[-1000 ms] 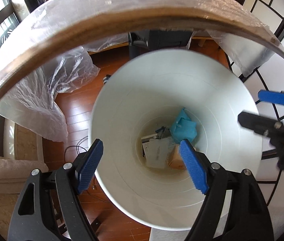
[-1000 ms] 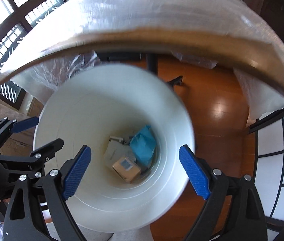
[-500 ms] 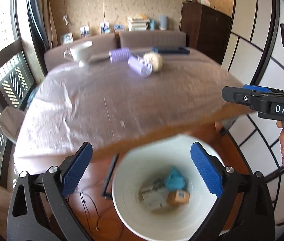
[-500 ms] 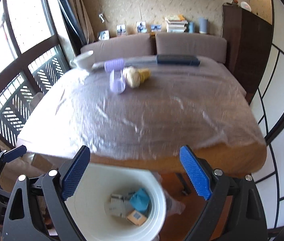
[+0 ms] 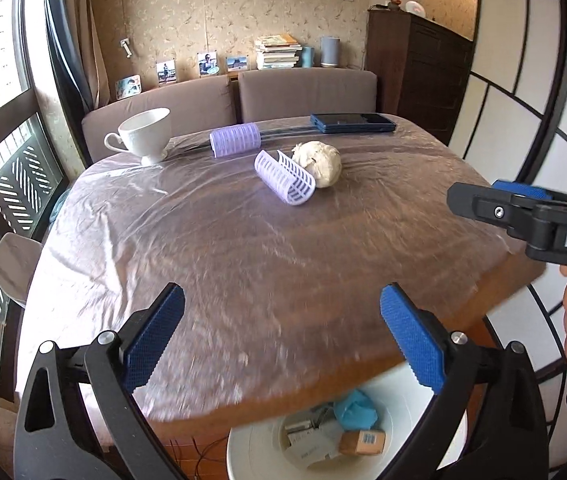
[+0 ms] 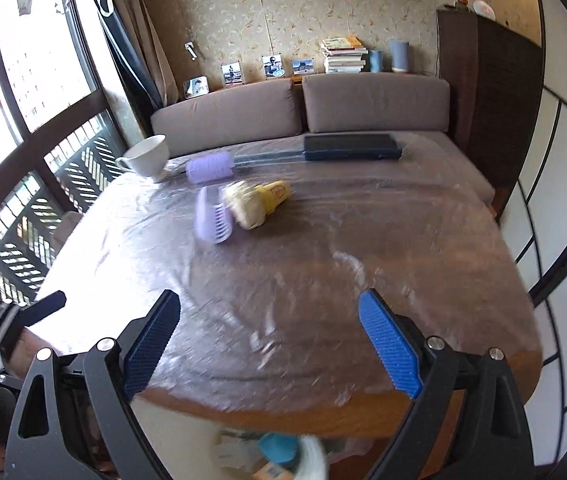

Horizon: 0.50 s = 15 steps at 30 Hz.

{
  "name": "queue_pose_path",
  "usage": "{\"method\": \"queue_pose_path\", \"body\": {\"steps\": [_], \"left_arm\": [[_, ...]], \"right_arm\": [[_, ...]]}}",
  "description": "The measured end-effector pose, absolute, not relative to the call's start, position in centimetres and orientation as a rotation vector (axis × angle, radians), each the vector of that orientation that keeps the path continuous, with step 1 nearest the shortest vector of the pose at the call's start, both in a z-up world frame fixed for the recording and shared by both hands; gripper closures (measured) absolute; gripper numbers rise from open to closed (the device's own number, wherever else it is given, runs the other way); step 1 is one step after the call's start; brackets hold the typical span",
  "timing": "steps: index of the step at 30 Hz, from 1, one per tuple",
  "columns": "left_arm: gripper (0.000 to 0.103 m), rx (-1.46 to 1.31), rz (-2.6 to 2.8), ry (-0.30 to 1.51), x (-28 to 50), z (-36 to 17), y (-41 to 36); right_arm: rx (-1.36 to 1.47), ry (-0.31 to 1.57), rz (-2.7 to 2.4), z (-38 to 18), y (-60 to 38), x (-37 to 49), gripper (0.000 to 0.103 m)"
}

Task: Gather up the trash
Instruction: 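Grasp the purple hair roller with the left tool while the right tool grasps the yellow cup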

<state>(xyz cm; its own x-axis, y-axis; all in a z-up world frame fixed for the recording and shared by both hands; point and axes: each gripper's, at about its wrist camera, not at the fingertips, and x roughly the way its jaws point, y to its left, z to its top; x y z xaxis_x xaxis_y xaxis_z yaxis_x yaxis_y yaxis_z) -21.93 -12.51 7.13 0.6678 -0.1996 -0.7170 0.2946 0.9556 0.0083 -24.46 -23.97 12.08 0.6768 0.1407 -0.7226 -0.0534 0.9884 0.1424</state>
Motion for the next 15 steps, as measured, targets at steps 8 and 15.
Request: {"method": "queue_pose_path", "body": {"steps": [8, 15], "left_arm": [[0.004, 0.062, -0.19, 0.848, -14.9, 5.4, -14.5], [0.004, 0.024, -0.153, 0.892, -10.4, 3.6, -15.5]], "right_arm": [[-0.015, 0.858, 0.121, 9.6, -27.1, -15.3, 0.015], [-0.105, 0.927, 0.227, 6.8, -26.6, -8.5, 0.015]]}}
